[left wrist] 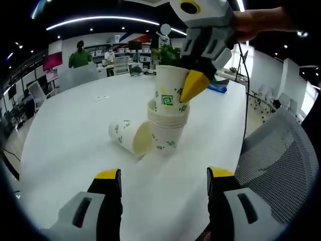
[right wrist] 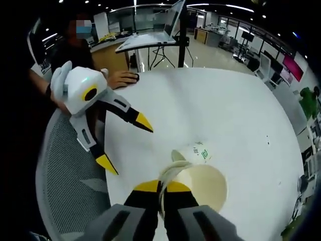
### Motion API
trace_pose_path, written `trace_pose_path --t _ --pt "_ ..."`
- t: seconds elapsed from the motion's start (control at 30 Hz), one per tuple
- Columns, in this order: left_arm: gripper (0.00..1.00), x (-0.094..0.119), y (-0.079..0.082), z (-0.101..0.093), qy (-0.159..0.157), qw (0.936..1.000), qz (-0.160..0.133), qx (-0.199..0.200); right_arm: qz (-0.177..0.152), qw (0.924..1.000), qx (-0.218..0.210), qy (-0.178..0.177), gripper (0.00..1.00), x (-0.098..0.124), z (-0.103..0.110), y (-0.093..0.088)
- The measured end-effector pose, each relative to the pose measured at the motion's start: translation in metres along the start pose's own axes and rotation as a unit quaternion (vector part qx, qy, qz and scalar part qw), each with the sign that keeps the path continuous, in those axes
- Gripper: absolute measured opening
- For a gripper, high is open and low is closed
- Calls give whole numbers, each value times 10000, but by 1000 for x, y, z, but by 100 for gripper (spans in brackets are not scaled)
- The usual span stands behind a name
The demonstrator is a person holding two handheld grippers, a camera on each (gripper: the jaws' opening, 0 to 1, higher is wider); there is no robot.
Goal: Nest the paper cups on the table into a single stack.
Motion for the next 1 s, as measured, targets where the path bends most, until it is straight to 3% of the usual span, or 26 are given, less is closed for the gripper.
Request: trace_pose_path --t 0.7,1.0 --pt "67 1 -1 0 7 10000 12 17 97 9998 138 52 2 -4 5 3" --pt "67 -1 -2 1 -2 10000 30 5 -170 9998 66 -64 7 9 1 11"
Point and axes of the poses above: the point that each gripper's makers call its tool centre point, and the gripper's own axes: x roughly backward along the fingers, z roughly to its left, y roughly out of its top, the point moved 9 cm from there along x, roughly backward along the fingers, and after that the axes turned 11 degrees about z, right-handed, at the moved point
